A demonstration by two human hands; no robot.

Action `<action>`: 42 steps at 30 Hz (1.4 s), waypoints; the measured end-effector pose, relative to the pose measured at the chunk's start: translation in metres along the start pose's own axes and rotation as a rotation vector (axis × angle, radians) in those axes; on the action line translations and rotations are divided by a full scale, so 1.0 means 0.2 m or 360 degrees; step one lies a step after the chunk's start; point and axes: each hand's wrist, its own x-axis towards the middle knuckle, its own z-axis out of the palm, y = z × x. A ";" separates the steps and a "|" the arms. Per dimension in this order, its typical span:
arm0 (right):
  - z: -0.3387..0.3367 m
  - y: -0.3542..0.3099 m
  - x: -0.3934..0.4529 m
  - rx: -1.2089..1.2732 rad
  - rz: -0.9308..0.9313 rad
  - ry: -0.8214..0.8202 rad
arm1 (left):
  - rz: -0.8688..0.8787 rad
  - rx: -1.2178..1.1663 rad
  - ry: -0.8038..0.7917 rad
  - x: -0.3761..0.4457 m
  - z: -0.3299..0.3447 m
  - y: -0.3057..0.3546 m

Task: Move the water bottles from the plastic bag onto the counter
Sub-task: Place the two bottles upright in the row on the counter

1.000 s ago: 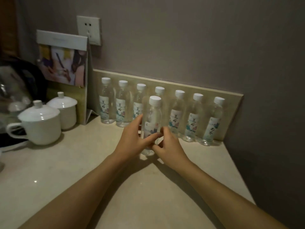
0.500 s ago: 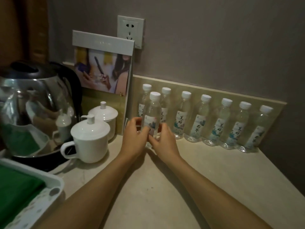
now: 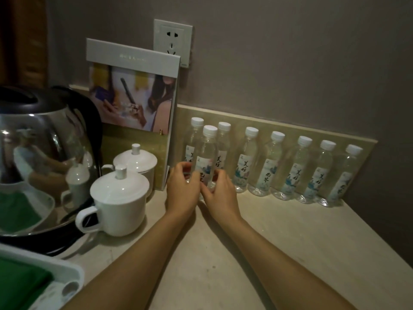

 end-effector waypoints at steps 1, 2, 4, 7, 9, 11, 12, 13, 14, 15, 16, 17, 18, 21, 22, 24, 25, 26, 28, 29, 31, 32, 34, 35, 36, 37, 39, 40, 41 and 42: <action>0.00 0.00 0.00 -0.0007 -0.0007 0.0007 | 0.0007 0.0029 -0.0002 0.00 0.00 0.00; 0.00 0.01 0.00 -0.0004 -0.0006 0.0013 | 0.0011 0.0057 0.0001 0.00 0.01 0.00; 0.00 0.02 0.01 0.0021 -0.0004 0.0017 | 0.0035 0.0117 0.0012 0.00 0.01 -0.01; 0.00 0.04 0.00 0.0012 -0.0039 0.0035 | 0.0026 0.0180 0.0045 0.00 0.02 -0.02; 0.01 0.05 0.00 0.0004 -0.0057 0.0043 | 0.0005 0.0224 0.0057 0.01 0.02 -0.03; 0.00 0.05 0.01 0.0007 -0.0068 0.0035 | -0.0010 0.0232 0.0062 0.01 0.02 -0.03; 0.00 0.05 0.01 0.0008 -0.0069 0.0026 | -0.0023 0.0225 0.0067 0.02 0.02 -0.03; 0.00 0.05 0.01 0.0006 -0.0073 0.0019 | -0.0038 0.0224 0.0069 0.02 0.03 -0.03; 0.00 0.05 0.01 0.0003 -0.0078 0.0014 | -0.0051 0.0229 0.0066 0.02 0.03 -0.02; -0.01 0.06 0.02 0.0000 -0.0084 0.0013 | -0.0054 0.0244 0.0065 0.02 0.03 -0.02; -0.01 0.06 0.02 -0.0004 -0.0085 0.0011 | -0.0054 0.0262 0.0065 0.02 0.03 -0.02; -0.01 0.06 0.02 -0.0007 -0.0090 0.0010 | -0.0047 0.0270 0.0069 0.02 0.02 -0.02; -0.01 0.06 0.02 -0.0009 -0.0092 0.0008 | -0.0046 0.0268 0.0070 0.02 0.02 -0.02; -0.01 0.07 0.02 -0.0003 -0.0097 0.0010 | -0.0049 0.0268 0.0051 0.03 0.02 -0.02; -0.01 0.07 0.02 -0.0004 -0.0100 0.0012 | -0.0052 0.0276 0.0046 0.03 0.02 -0.01; 0.00 0.07 0.02 -0.0013 -0.0101 0.0022 | -0.0058 0.0278 0.0043 0.03 0.01 -0.01; 0.00 0.07 0.02 -0.0012 -0.0096 0.0025 | -0.0063 0.0280 0.0044 0.03 0.01 -0.01; 0.01 0.07 0.02 -0.0008 -0.0089 0.0028 | -0.0070 0.0281 0.0041 0.03 0.01 -0.01; 0.01 0.07 0.02 0.0003 -0.0082 0.0039 | -0.0079 0.0279 0.0038 0.03 0.01 -0.01; 0.01 0.07 0.02 0.0005 -0.0081 0.0043 | -0.0075 0.0278 0.0037 0.04 0.00 -0.01; 0.02 0.07 0.02 0.0007 -0.0085 0.0048 | -0.0067 0.0277 0.0033 0.03 0.00 -0.01; 0.02 0.07 0.02 0.0008 -0.0088 0.0052 | -0.0067 0.0273 0.0031 0.03 0.00 0.00; 0.01 0.07 0.02 0.0006 -0.0090 0.0055 | -0.0067 0.0265 0.0023 0.03 0.00 0.00; 0.01 0.07 0.02 0.0004 -0.0085 0.0052 | -0.0063 0.0272 0.0016 0.03 0.00 0.00; 0.01 0.07 0.02 0.0004 -0.0077 0.0047 | -0.0059 0.0281 0.0010 0.03 0.00 0.00; 0.01 0.07 0.02 0.0006 -0.0073 0.0044 | -0.0060 0.0285 0.0005 0.03 0.00 0.00; 0.01 0.06 0.02 0.0019 -0.0074 0.0041 | -0.0062 0.0290 -0.0004 0.03 -0.01 0.00; 0.01 0.06 0.02 0.0022 -0.0076 0.0037 | -0.0058 0.0292 -0.0008 0.03 -0.01 0.00; 0.00 0.05 0.02 0.0019 -0.0076 0.0032 | -0.0057 0.0292 -0.0013 0.03 -0.01 0.00; 0.00 0.05 0.01 0.0015 -0.0074 0.0027 | -0.0056 0.0283 -0.0018 0.03 -0.01 0.00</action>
